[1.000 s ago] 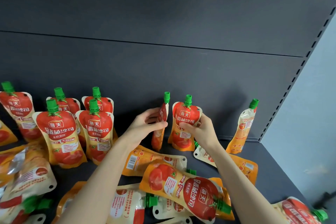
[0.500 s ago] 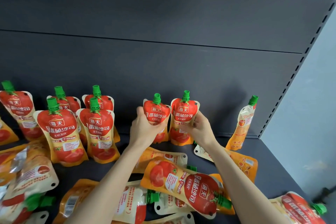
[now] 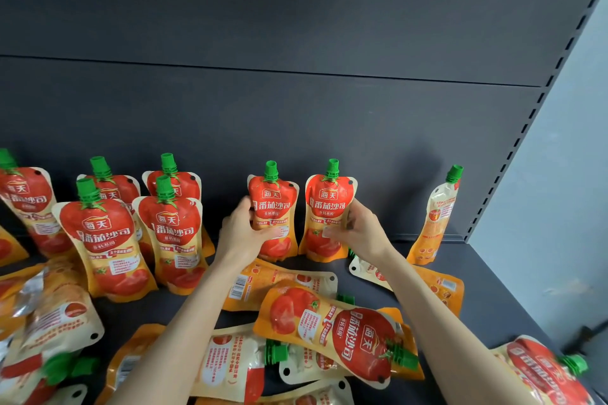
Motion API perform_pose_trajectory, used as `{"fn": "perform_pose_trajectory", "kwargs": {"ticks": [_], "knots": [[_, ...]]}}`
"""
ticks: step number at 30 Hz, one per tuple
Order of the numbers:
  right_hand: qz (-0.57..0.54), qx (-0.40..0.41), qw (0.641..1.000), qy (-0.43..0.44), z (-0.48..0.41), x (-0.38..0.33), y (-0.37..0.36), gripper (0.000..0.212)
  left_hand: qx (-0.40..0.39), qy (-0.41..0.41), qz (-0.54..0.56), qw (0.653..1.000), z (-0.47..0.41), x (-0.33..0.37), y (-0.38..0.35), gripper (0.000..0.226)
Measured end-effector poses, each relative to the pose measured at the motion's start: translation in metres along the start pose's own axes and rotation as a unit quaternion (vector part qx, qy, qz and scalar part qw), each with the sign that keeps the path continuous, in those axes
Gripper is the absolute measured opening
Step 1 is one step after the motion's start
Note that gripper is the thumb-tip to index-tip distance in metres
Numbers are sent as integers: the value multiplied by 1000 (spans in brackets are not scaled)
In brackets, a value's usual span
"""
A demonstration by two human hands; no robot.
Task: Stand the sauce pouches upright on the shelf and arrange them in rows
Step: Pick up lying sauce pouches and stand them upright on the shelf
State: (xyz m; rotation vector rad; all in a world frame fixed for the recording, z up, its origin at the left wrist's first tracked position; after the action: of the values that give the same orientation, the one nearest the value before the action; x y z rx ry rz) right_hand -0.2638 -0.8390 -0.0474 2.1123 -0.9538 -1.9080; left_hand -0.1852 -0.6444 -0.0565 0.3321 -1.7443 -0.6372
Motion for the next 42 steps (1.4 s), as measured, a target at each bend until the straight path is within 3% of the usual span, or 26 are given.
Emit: {"fn": "perform_pose_trajectory", "kwargs": {"ticks": [22,30,36,38,42], "knots": [[20,15,1000,-9,14,1,-6,49,24,-2,12,1000,17,0,5,60],[29,58,998,-20,27,-4,-1,43,70,-20,12,997,38,11,16,78],[17,119,993,5,53,-4,30,25,131,-94,24,987,67,36,18,48],[20,137,990,6,65,-2,46,21,99,-117,35,988,77,49,2,37],[16,189,982,-5,89,11,87,11,-44,-152,16,987,87,77,-51,25]]}}
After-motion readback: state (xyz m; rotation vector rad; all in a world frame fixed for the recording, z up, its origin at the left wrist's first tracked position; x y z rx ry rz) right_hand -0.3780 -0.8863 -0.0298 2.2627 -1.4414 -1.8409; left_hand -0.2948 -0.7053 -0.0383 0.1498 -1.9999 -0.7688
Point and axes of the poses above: each hand's wrist, its own z-axis away from the middle knuckle, its own y-axis out of the back of the hand, x = y × z, the point moved 4 cm from there along -z, towards the middle knuckle
